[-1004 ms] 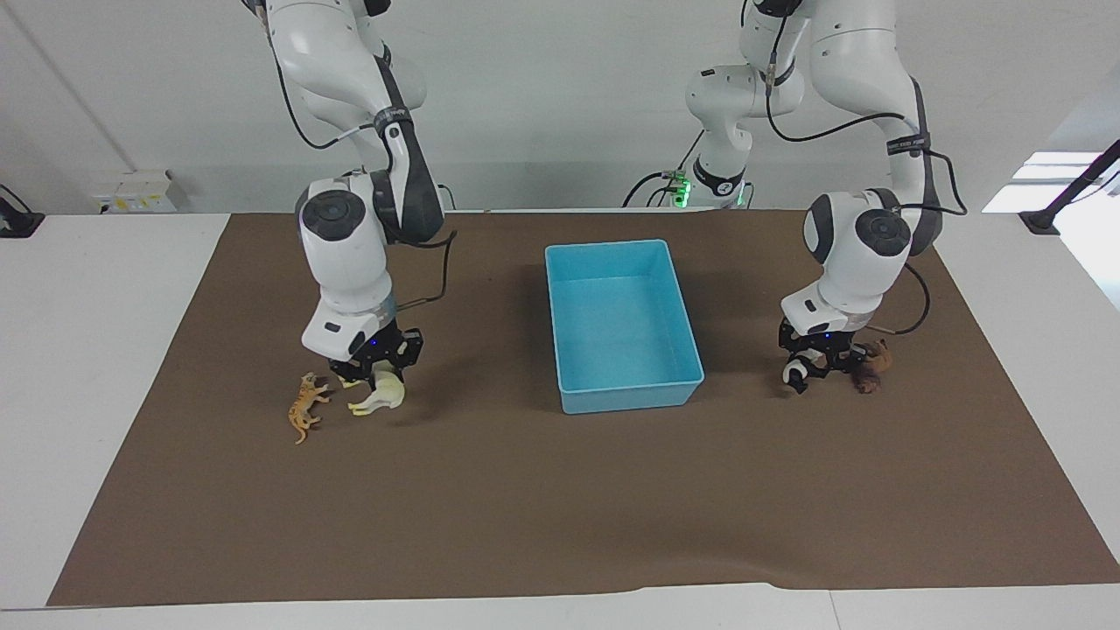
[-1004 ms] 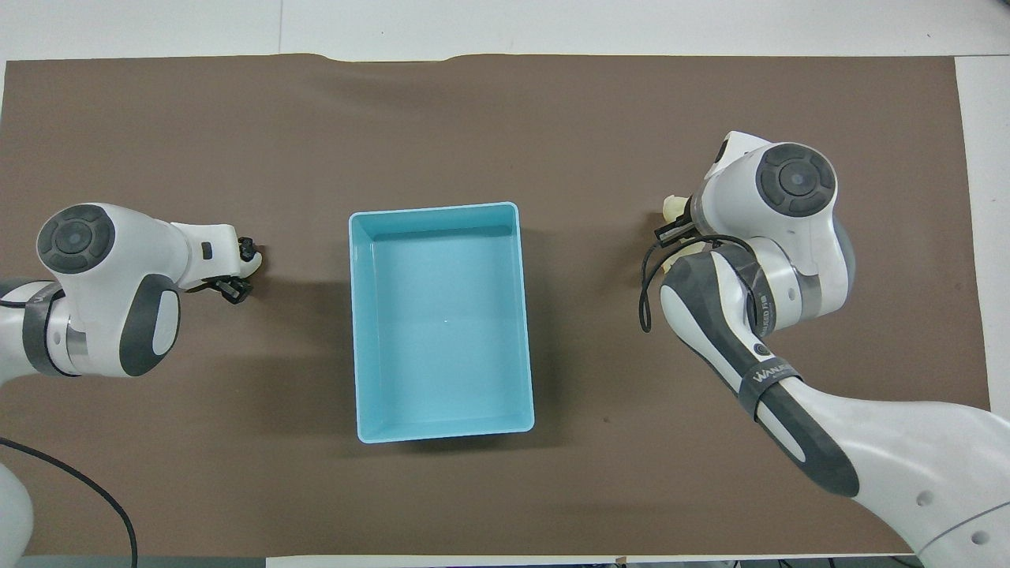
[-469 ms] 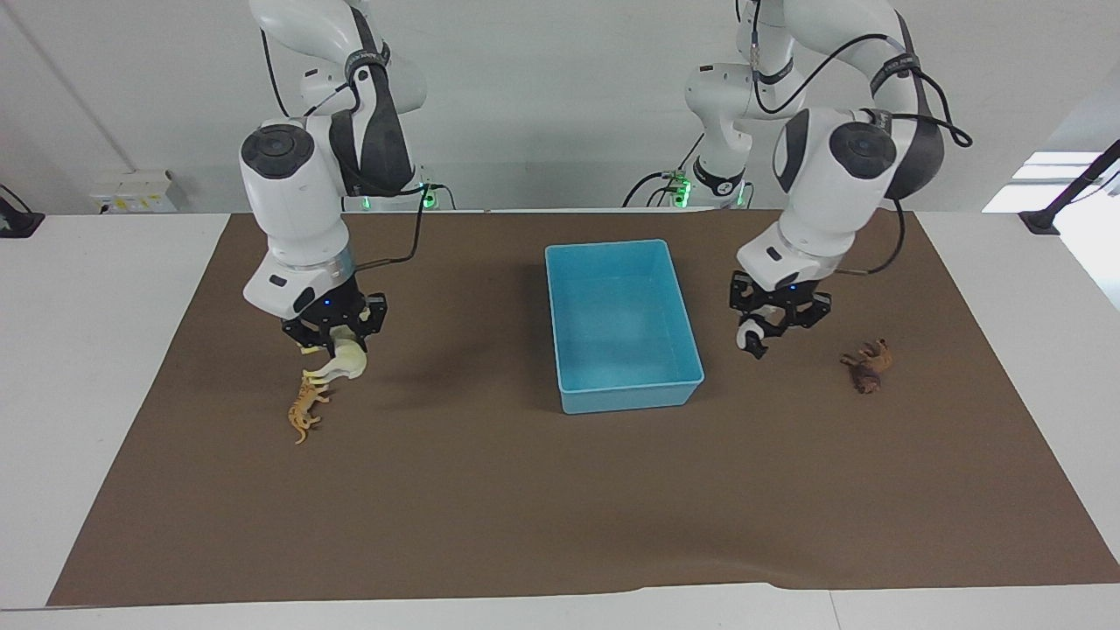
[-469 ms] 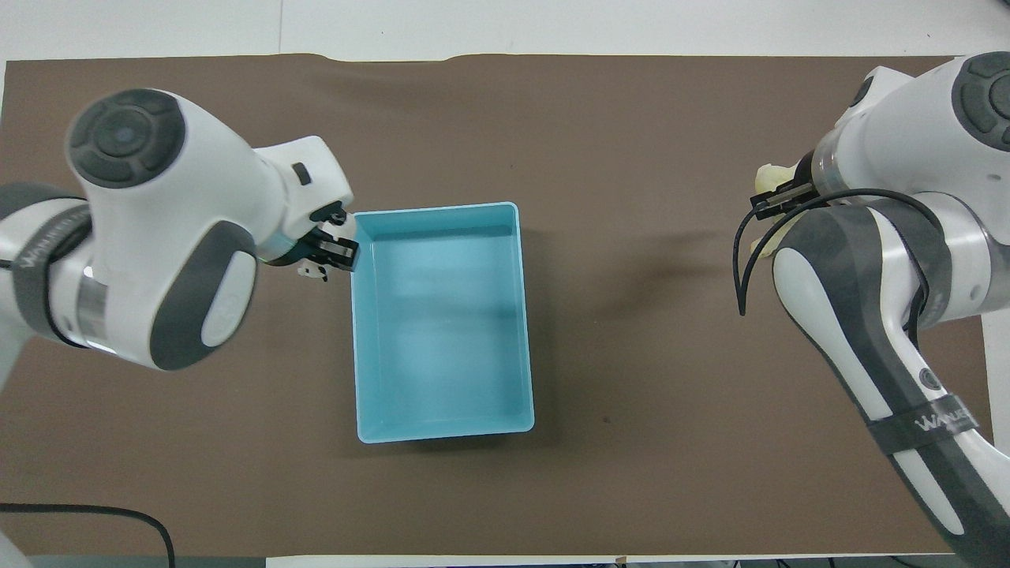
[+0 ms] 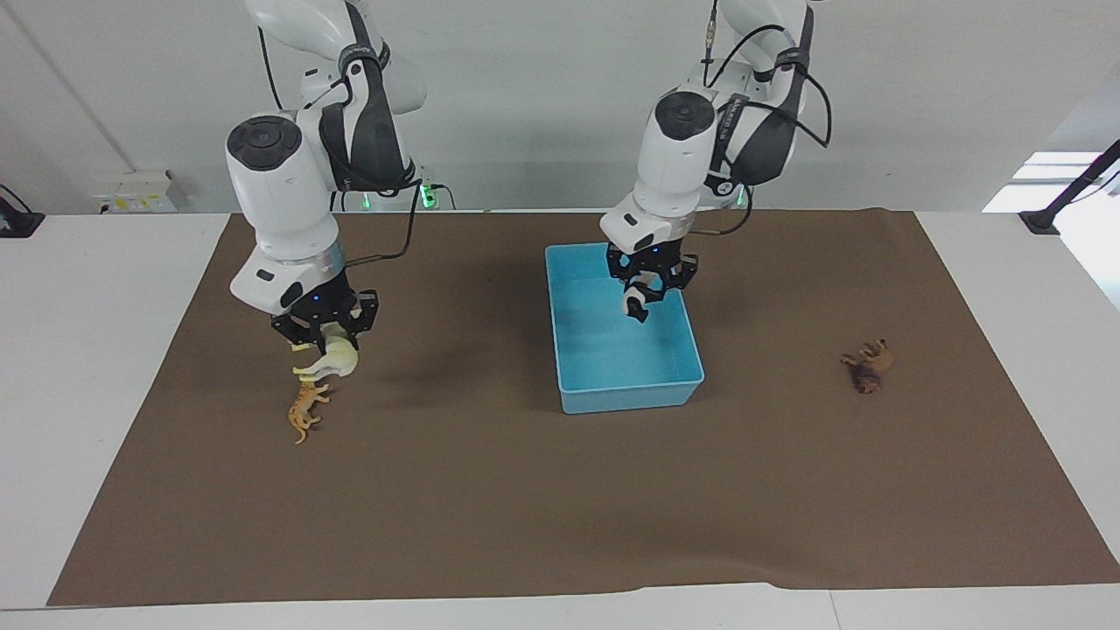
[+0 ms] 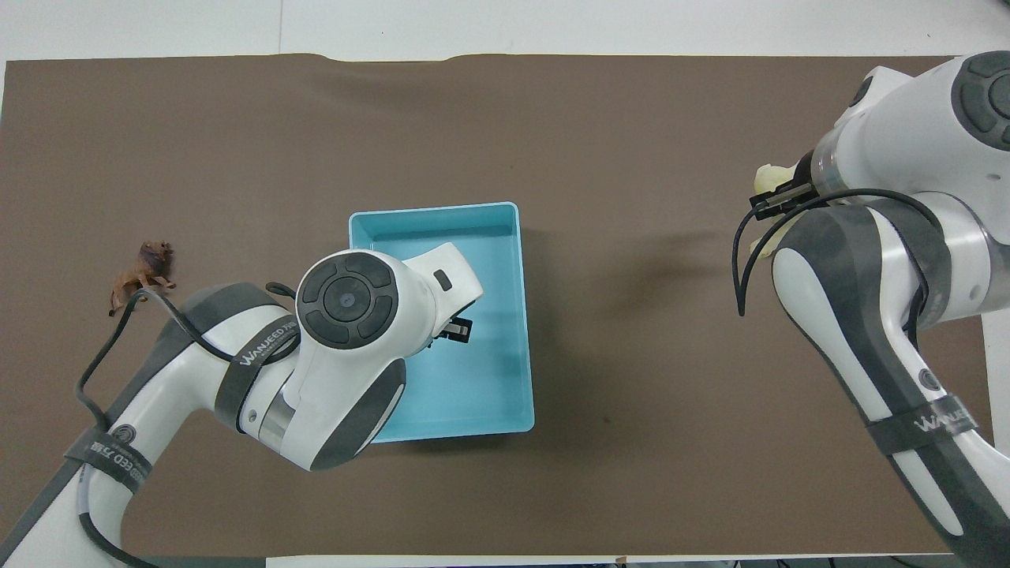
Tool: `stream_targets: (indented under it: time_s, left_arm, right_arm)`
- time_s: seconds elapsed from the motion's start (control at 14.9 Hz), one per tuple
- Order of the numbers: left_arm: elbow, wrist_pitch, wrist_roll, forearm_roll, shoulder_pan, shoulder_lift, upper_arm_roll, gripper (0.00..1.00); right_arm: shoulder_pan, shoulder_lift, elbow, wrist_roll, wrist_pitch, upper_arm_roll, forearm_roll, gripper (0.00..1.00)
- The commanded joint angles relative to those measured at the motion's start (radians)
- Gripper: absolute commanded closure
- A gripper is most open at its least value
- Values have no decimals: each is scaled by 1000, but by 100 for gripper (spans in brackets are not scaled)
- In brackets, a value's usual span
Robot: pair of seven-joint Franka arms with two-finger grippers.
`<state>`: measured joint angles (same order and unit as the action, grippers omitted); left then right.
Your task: Put all toys into storage box
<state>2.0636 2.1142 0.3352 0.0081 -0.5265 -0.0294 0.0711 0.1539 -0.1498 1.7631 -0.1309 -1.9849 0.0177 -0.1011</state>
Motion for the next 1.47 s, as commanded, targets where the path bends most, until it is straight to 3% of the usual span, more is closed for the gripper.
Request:
stream_targets:
  time_s: [0.0, 0.13, 0.33, 0.54, 0.74, 0.94, 1.14, 1.21, 1.27, 1.41]
  left_arm:
    - [1, 6, -40, -10, 93, 43, -10, 0]
    - [-32, 3, -224, -10, 216, 34, -10, 0]
    - [-42, 82, -566, -10, 435, 4, -10, 0]
    - [-40, 225, -813, -4, 560, -84, -11, 0]
    - [-37, 318, -909, 0, 618, -139, -11, 0]
    - [-33, 352, -909, 26, 661, -171, -17, 0]
    - [-13, 390, -910, 26, 700, -204, -17, 0]
    - [-13, 403, -910, 27, 704, -222, -19, 0]
    - [-13, 414, -912, 27, 718, -242, -19, 0]
    - [-11, 449, -910, 32, 758, -268, -17, 0]
  right_arm:
    - [-2, 1, -20, -4, 17, -7, -6, 100]
    - [31, -7, -56, 80, 47, -13, -5, 100]
    - [206, -40, -144, 340, 106, -12, -3, 100]
    - [350, -205, -377, 548, 196, -10, -3, 100]
    - [459, -305, -447, 712, 179, -9, -8, 100]
    - [576, -450, -475, 856, 62, -1, -54, 100]
    - [596, -478, -458, 909, -31, -5, -55, 100]
    - [596, -476, -458, 915, -26, -5, -57, 33]
    - [596, -476, -458, 915, -23, -5, -55, 3]
    - [581, -478, -467, 918, 18, -4, -52, 0]
